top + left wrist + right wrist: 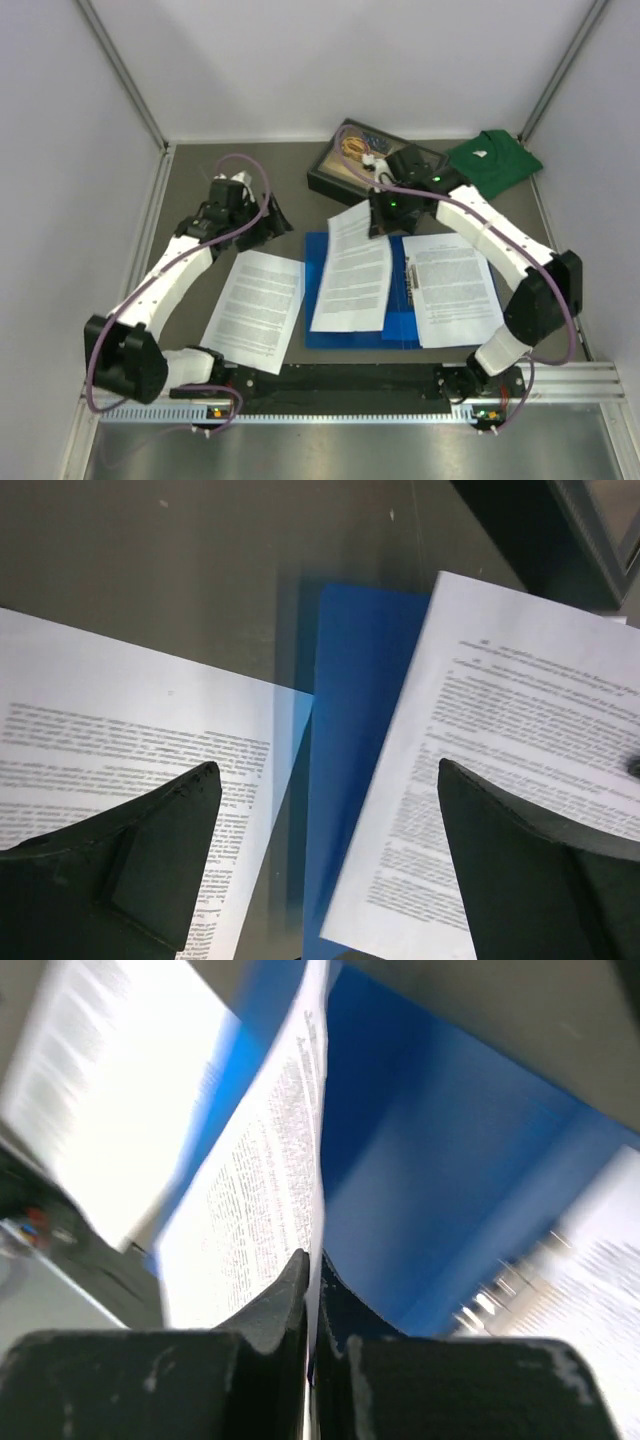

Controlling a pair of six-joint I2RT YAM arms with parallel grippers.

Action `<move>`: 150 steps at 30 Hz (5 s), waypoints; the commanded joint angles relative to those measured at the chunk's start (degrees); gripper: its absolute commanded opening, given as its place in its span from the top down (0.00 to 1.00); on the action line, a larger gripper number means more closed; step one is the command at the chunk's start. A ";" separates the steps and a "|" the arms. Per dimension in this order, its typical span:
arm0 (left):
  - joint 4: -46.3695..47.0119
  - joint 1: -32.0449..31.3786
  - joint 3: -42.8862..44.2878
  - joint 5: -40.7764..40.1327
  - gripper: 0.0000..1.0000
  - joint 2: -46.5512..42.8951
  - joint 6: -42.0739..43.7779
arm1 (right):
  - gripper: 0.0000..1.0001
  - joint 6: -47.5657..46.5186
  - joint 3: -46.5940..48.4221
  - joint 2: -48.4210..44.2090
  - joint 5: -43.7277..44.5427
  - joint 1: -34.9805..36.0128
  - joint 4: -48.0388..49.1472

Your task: Put the files into the folder

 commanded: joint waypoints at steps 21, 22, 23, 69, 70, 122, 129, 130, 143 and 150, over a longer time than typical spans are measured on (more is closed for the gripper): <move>2.73 -16.24 7.39 -4.46 0.08 11.68 1.66 | 1.00 -34.43 -23.96 -19.22 27.82 -24.46 -7.02; 2.55 -16.15 7.48 -4.37 0.08 11.76 1.66 | 1.00 -34.61 -23.26 -19.22 27.83 -24.72 -6.31; 2.46 -16.23 7.57 -4.37 0.08 11.85 1.75 | 1.00 -34.61 -22.91 -19.13 27.48 -24.90 -5.96; -0.35 -16.23 10.12 -4.19 0.08 15.10 3.25 | 1.00 -18.88 -19.04 -3.49 6.56 -36.94 -0.42; -0.44 -16.23 10.03 -4.19 0.08 15.19 3.25 | 1.00 -18.70 -19.12 -3.40 6.12 -37.11 -0.24; -8.97 31.75 -15.63 6.53 0.08 5.07 -2.38 | 0.22 45.27 8.12 15.57 24.39 36.70 13.38; -8.96 33.07 -16.95 5.65 0.09 8.25 -2.90 | 0.22 54.68 6.01 20.76 31.50 40.49 12.43; -8.79 33.16 -17.04 5.39 0.09 8.34 -3.08 | 0.22 56.25 8.45 22.42 32.56 41.10 10.50; -6.68 33.16 -19.41 6.71 0.18 3.33 -5.02 | 0.18 63.65 17.18 30.70 41.00 42.34 -6.92; -7.29 33.25 -19.32 7.41 0.19 3.51 -4.75 | 0.18 62.08 17.43 33.86 39.25 42.08 -3.94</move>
